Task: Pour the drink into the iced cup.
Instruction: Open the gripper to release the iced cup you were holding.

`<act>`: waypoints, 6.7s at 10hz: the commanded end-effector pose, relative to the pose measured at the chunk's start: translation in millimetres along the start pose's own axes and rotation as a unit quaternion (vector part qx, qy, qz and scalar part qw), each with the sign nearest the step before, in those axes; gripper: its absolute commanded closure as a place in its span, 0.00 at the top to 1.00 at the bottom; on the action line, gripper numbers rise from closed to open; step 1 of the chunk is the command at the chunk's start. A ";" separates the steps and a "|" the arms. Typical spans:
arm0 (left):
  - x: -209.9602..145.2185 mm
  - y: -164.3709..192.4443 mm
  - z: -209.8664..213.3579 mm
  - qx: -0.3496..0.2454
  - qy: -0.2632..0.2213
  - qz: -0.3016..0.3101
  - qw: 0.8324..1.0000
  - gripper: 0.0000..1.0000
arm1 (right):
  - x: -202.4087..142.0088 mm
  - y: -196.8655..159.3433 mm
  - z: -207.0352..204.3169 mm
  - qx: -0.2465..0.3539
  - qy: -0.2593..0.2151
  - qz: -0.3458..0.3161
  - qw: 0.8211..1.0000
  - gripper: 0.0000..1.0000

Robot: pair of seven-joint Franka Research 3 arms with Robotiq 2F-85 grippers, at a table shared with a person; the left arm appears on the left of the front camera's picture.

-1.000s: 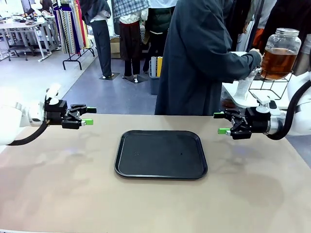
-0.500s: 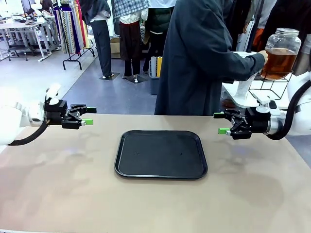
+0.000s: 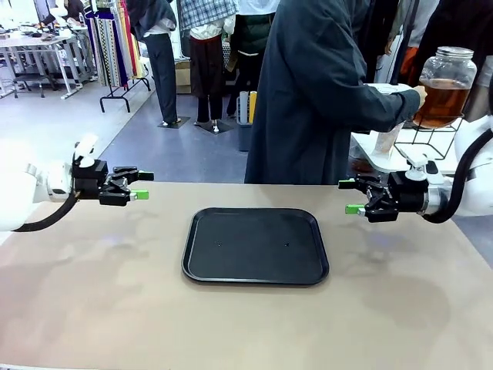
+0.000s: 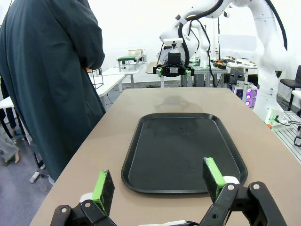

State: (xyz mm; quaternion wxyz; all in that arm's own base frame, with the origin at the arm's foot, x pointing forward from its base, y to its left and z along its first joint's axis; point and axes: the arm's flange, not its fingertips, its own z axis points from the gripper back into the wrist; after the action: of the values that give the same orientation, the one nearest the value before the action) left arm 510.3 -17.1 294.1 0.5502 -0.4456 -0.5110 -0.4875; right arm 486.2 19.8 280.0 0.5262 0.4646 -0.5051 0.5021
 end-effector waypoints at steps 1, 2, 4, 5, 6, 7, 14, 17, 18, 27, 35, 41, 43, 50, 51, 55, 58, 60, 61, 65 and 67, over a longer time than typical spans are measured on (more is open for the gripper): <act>1.9 -0.4 -0.6 0.000 -0.003 0.002 1.000 1.00 | 3.4 -0.2 -1.6 0.001 -0.001 0.003 1.000 1.00; 1.9 -0.4 -0.6 0.000 -0.003 0.002 1.000 1.00 | 3.4 -0.2 -1.6 0.001 -0.001 0.003 1.000 1.00; 1.9 -0.4 -0.6 0.000 -0.003 0.002 1.000 1.00 | 3.4 -0.2 -1.6 0.001 -0.001 0.003 1.000 1.00; 1.9 -0.4 -0.6 0.000 -0.003 0.002 1.000 1.00 | 3.4 -0.2 -1.6 0.001 -0.001 0.003 1.000 1.00; 1.9 -0.4 -0.6 0.000 -0.003 0.002 1.000 1.00 | 3.4 -0.2 -1.6 0.001 -0.001 0.003 1.000 1.00; 1.9 -0.4 -0.6 0.000 -0.003 0.002 1.000 1.00 | 3.4 -0.2 -1.6 0.001 -0.001 0.003 1.000 1.00; 1.9 -0.4 -0.6 0.000 -0.003 0.002 1.000 1.00 | 3.4 -0.2 -1.6 0.001 -0.001 0.003 1.000 1.00; 1.9 -0.4 -0.6 0.000 -0.003 0.002 1.000 1.00 | 3.4 -0.2 -1.6 0.001 -0.001 0.003 1.000 1.00; 1.9 -0.4 -0.6 0.000 -0.003 0.002 1.000 1.00 | 3.4 -0.2 -1.6 0.001 -0.001 0.003 1.000 1.00; 1.9 -0.4 -0.6 0.000 -0.003 0.002 1.000 1.00 | 3.4 -0.2 -1.6 0.001 -0.001 0.003 1.000 1.00; 1.9 -0.4 -0.6 0.000 -0.003 0.002 1.000 1.00 | 3.4 -0.2 -1.6 0.001 -0.001 0.003 1.000 1.00; 1.9 -0.4 -0.6 0.000 -0.003 0.002 1.000 1.00 | 3.4 -0.2 -1.6 0.001 -0.001 0.003 1.000 1.00; 1.9 -0.4 -0.6 0.000 -0.003 0.002 1.000 1.00 | 3.4 -0.2 -1.6 0.001 -0.001 0.003 1.000 1.00; 1.9 -0.4 -0.6 0.000 -0.003 0.002 1.000 1.00 | 3.4 -0.2 -1.6 0.001 -0.001 0.003 1.000 1.00; 1.9 -0.4 -0.6 0.000 -0.003 0.002 1.000 1.00 | 3.4 -0.2 -1.6 0.001 -0.001 0.003 1.000 1.00; 1.9 -0.4 -0.6 0.000 -0.003 0.002 1.000 1.00 | 3.4 -0.2 -1.6 0.001 -0.001 0.003 1.000 1.00; 1.9 -0.4 -0.6 0.000 -0.003 0.002 1.000 1.00 | 3.4 -0.2 -1.6 0.001 -0.001 0.003 1.000 1.00; 1.9 -0.4 -0.6 0.000 -0.003 0.002 1.000 1.00 | 3.4 -0.2 -1.6 0.001 -0.001 0.003 1.000 1.00; 1.9 -0.4 -0.6 0.000 -0.003 0.002 1.000 1.00 | 3.4 -0.2 -1.6 0.001 -0.001 0.003 1.000 1.00; 1.9 -0.4 -0.6 0.000 -0.003 0.002 1.000 1.00 | 3.4 -0.2 -1.6 0.001 -0.001 0.003 1.000 1.00; 1.9 -0.4 -0.6 0.000 -0.003 0.002 1.000 1.00 | 3.4 -0.2 -1.6 0.001 -0.001 0.003 1.000 1.00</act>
State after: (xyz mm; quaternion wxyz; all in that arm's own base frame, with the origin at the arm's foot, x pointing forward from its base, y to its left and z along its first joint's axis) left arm 510.3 -17.1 294.1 0.5502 -0.4456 -0.5110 -0.4875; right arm 486.2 19.8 280.0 0.5262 0.4646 -0.5051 0.5021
